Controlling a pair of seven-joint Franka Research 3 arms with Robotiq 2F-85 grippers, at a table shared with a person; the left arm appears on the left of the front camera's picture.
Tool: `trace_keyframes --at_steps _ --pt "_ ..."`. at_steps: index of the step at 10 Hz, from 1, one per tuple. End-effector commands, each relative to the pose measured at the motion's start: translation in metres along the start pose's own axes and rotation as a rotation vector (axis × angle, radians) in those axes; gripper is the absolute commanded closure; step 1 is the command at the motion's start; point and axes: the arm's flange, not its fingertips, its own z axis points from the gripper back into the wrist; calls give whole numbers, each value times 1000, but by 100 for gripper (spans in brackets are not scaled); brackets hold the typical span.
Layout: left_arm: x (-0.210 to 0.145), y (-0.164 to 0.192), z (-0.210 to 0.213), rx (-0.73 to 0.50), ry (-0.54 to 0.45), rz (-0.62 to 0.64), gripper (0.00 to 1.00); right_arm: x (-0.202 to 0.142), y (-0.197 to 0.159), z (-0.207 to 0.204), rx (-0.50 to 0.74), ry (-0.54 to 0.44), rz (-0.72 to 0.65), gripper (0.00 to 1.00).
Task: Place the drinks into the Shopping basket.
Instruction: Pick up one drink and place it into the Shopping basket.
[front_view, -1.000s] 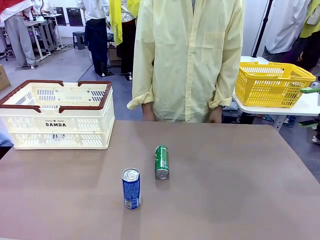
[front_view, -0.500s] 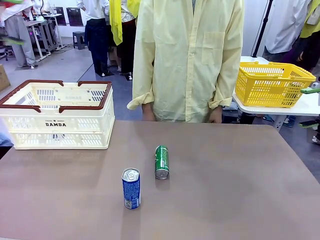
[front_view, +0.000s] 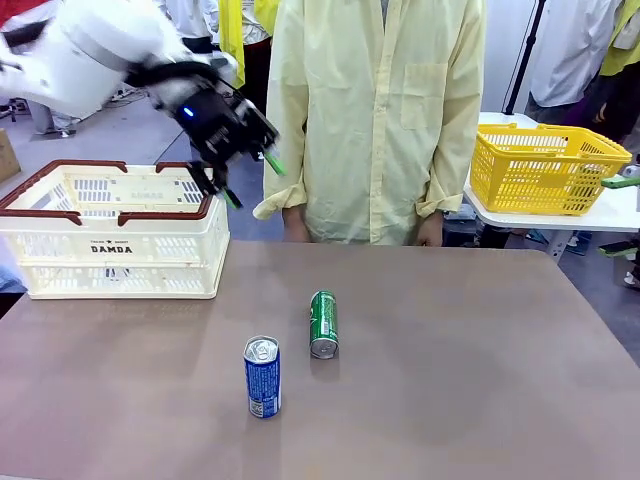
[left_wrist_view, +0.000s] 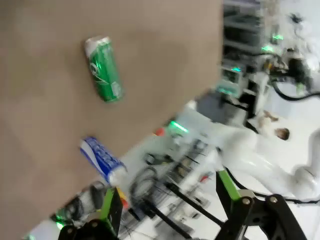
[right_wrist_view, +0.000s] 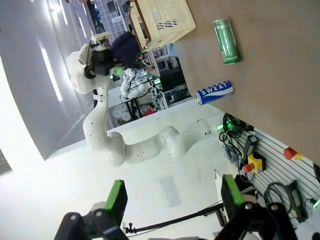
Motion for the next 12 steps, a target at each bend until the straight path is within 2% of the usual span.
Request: trace_keyframes --at_steps 1,3,4,5,6,10,11,12 --pt "-12 0 -38 211 -209 -71 0 -3 3 3 -2 10 -7 0" --pt "-17 -3 -99 227 -302 -129 0 -3 3 3 -2 10 -7 0" --pt "-21 -9 -114 208 -347 -144 0 -3 3 3 -2 10 -7 0" --pt "-24 -19 -89 95 -262 -132 0 -3 3 3 -2 10 -7 0" --pt "-5 -16 -101 230 -298 -137 0 -3 3 3 -2 10 -7 0" --pt "-9 -17 -106 209 -307 -136 0 -3 3 3 -2 10 -7 0" --pt "-13 -27 -121 186 -278 -165 0 -3 3 3 -2 10 -7 0" --pt "-15 -46 -152 240 -280 -119 0 -3 3 3 -2 10 -7 0"
